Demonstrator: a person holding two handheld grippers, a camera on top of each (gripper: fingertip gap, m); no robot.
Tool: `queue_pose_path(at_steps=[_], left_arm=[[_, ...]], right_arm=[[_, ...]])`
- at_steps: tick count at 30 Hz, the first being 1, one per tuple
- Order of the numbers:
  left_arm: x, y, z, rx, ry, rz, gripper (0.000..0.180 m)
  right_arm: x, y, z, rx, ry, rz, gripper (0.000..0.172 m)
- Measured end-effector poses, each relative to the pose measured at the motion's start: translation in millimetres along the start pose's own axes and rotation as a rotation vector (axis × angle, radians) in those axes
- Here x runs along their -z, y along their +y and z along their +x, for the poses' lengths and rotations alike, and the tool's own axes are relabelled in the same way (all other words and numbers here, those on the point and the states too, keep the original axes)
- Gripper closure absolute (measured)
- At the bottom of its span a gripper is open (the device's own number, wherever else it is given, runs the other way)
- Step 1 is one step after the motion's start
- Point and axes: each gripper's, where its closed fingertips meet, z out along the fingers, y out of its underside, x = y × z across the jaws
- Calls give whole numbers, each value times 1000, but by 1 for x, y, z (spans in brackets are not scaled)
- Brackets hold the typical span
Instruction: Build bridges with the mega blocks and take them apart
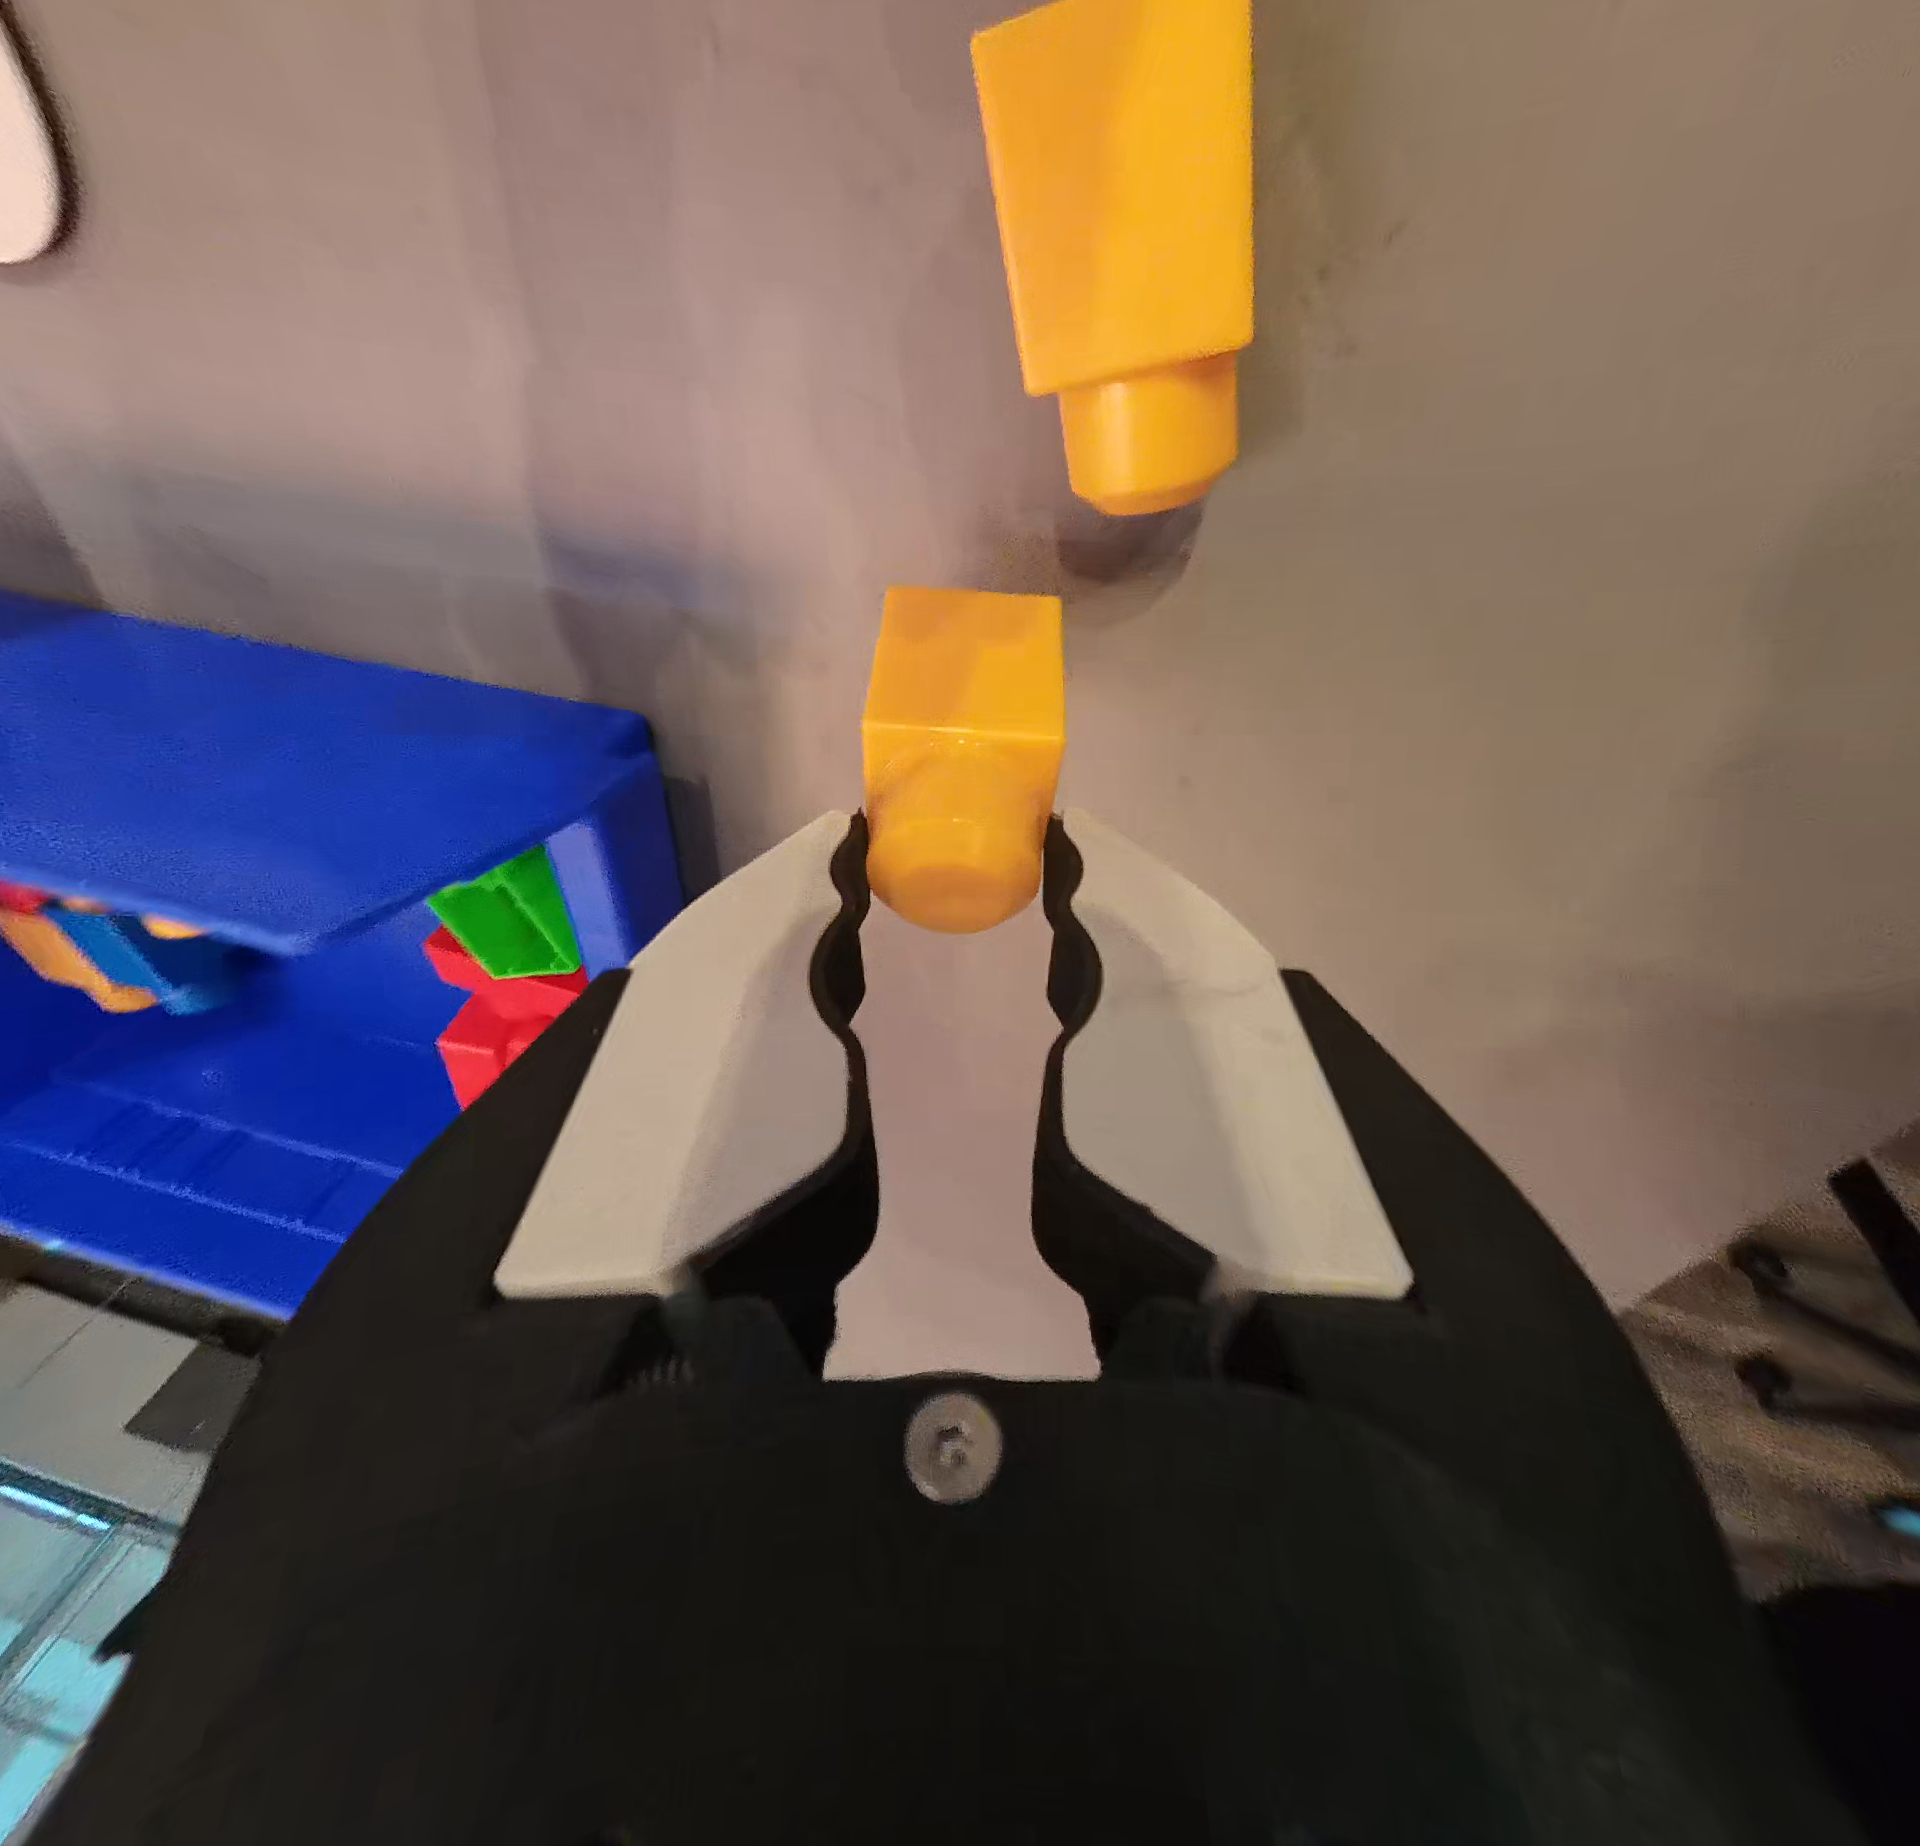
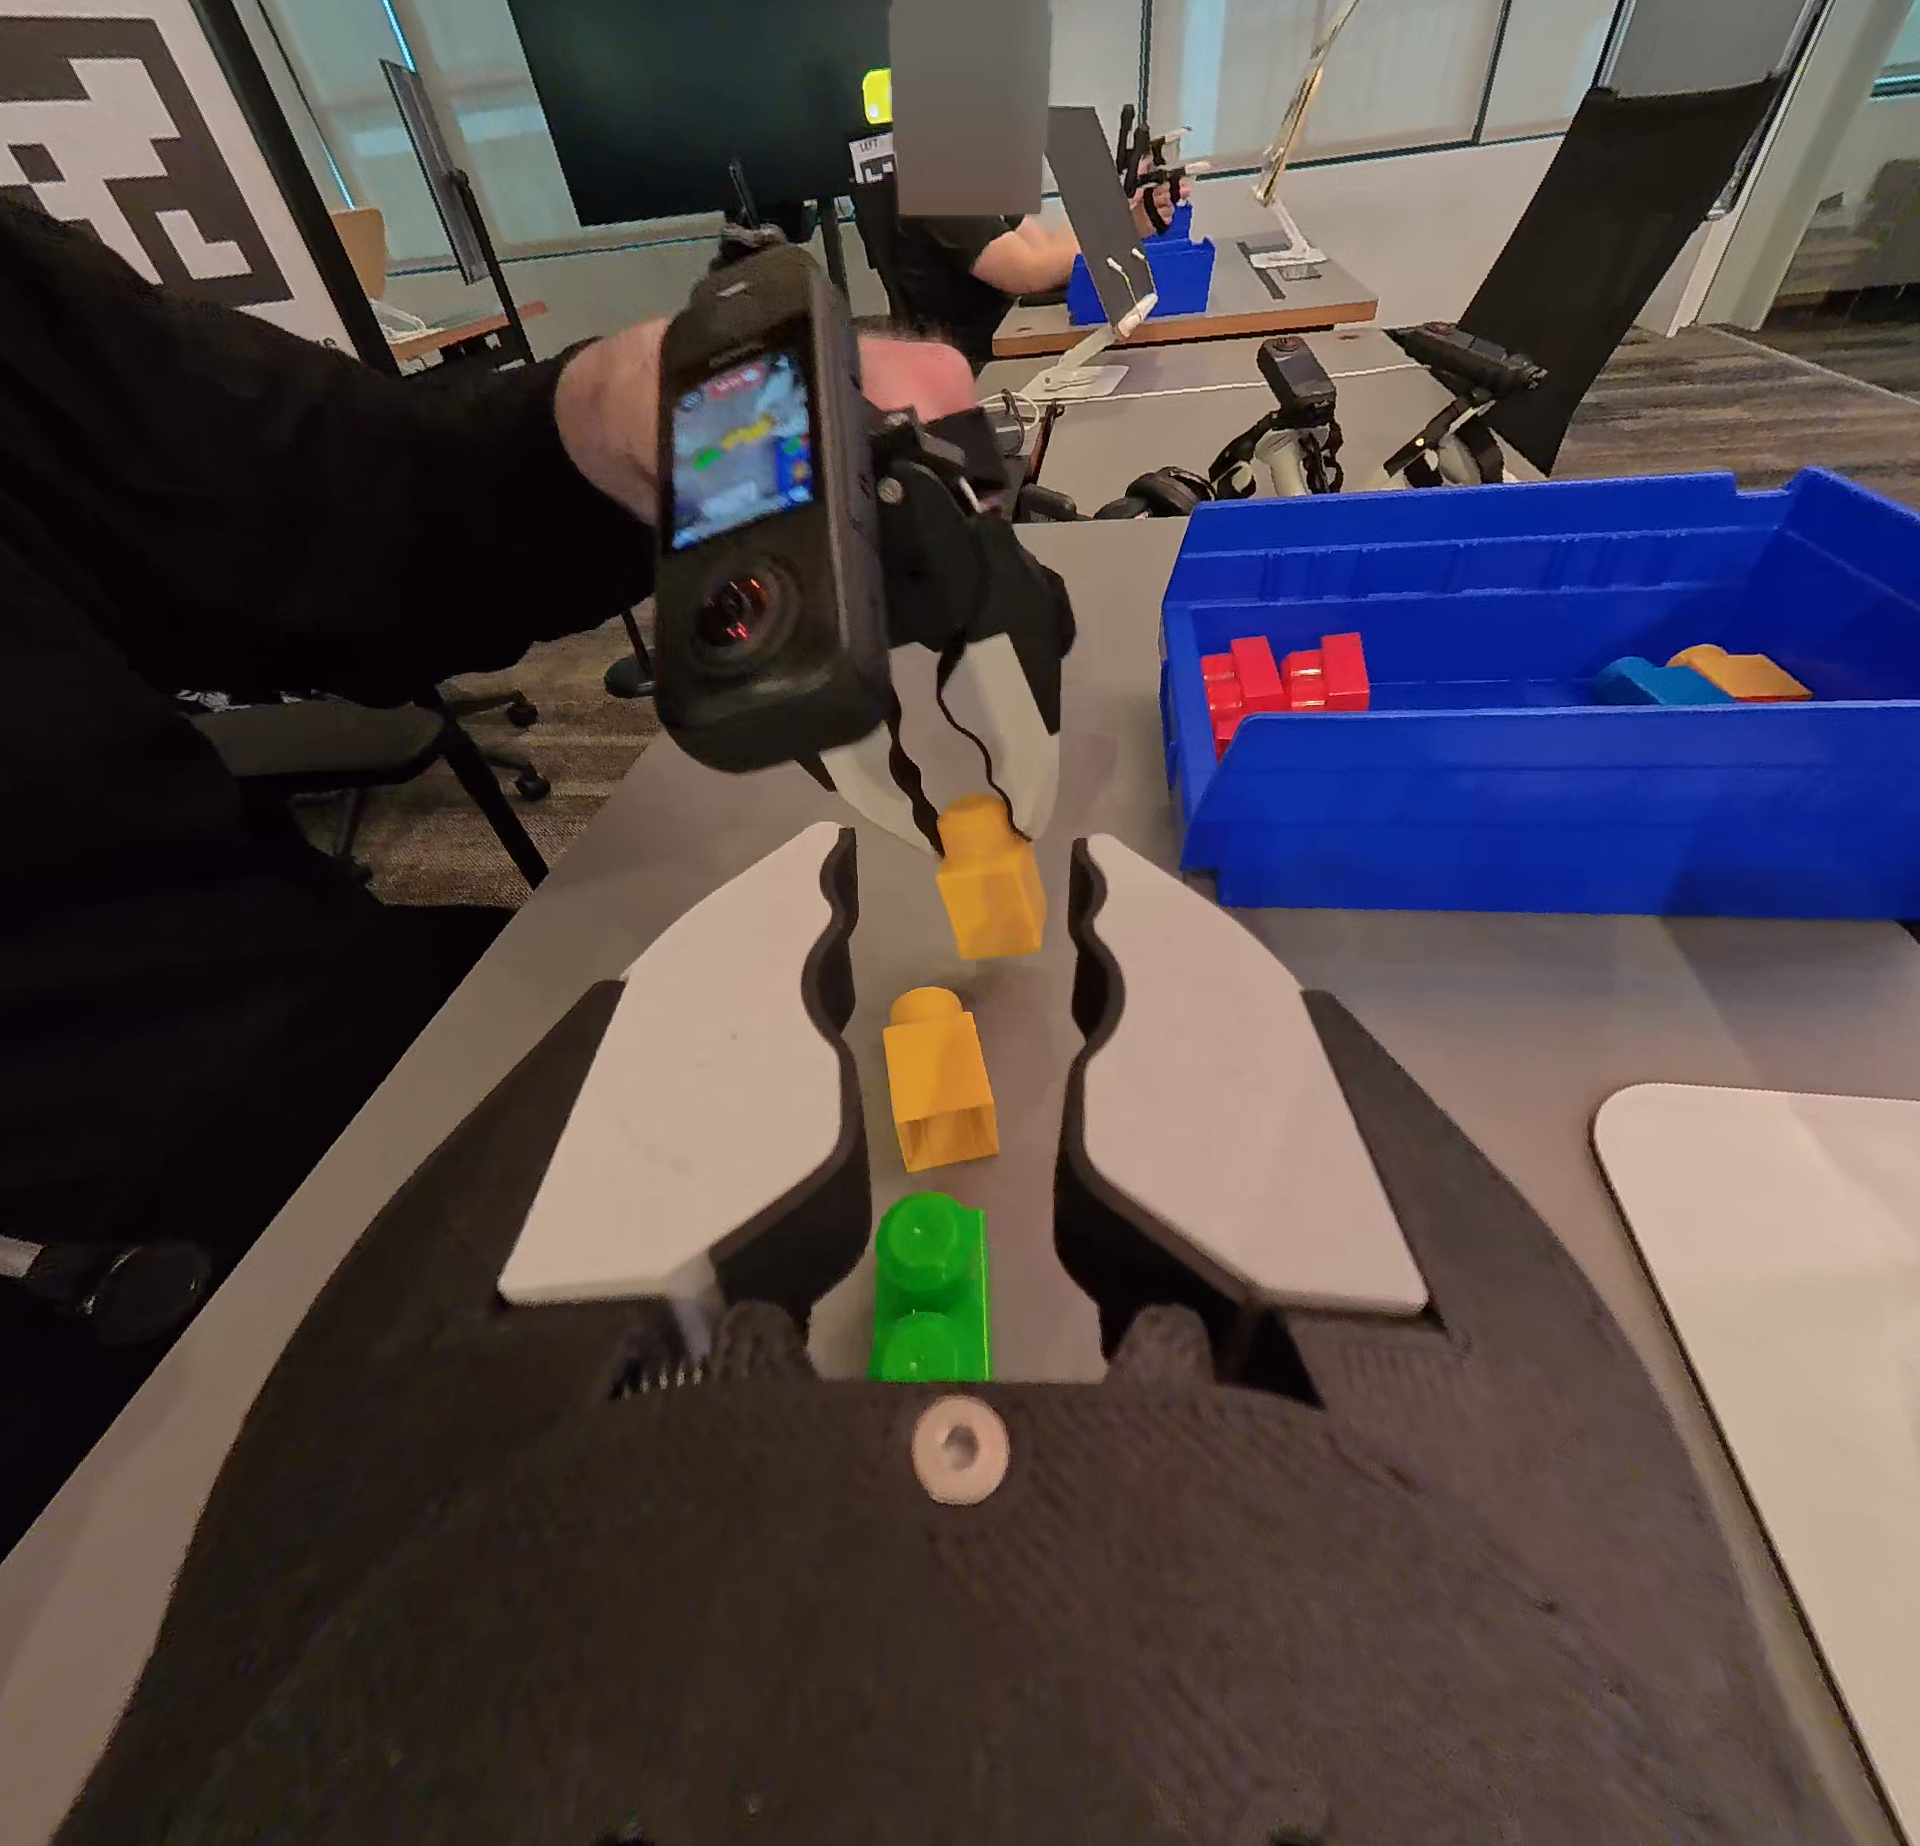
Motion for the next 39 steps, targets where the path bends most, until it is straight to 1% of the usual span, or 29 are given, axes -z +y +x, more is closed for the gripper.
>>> queue_pose_path(at_steps=[2, 5, 9, 13, 15, 17, 19, 20, 22, 23, 25, 27, 29, 31, 34, 37, 38, 39], left_arm=[[-6, -1, 0, -20, 37, -39, 149], [-14, -7, 4, -40, 100, -60, 148], [-15, -14, 1, -28, 109, -30, 149], [-14, -23, 2, 1, 145, 42, 148], [-13, -22, -2, 24, 123, 64, 142], [-7, -25, -4, 55, 110, 120, 130], [2, -31, -9, 82, 50, 190, 119], [9, -39, -6, 81, 42, 251, 116], [21, -60, 4, 99, 49, 390, 119], [23, -69, 11, 104, 63, 435, 123], [23, -83, 17, 119, 56, 477, 131], [12, -89, 26, 117, 94, 441, 131], [0, -91, 22, 133, 60, 403, 132], [-8, -94, 21, 158, 74, 390, 131], [-8, -94, 16, 174, 50, 384, 145], [-4, -96, 16, 167, 44, 402, 170], [-2, -98, 18, 170, 66, 415, 172], [-1, -99, 21, 174, 82, 422, 167]], right_arm=[[0, 1, 1, 1, 2, -2, 133], [2, 1, 2, -2, 4, -1, 134], [6, 0, 5, -5, 7, 8, 135], [7, 1, 6, -10, 4, 8, 136], [7, 2, 6, -11, 3, 9, 136], [8, 2, 6, -10, 4, 9, 136], [9, 2, 7, -11, 6, 12, 136], [9, 2, 8, -13, 7, 14, 136], [10, 2, 9, -19, 5, 20, 137], [10, 2, 9, -22, 3, 23, 137], [10, 3, 9, -30, -1, 28, 137], [9, 4, 9, -34, -6, 27, 138], [8, 4, 8, -30, -6, 22, 138], [8, 5, 9, -23, 1, 13, 138], [10, 6, 11, -20, 9, 5, 138], [11, 9, 14, -26, 12, -5, 138], [12, 11, 14, -26, 13, -13, 138], [11, 12, 14, -25, 14, -19, 138]])
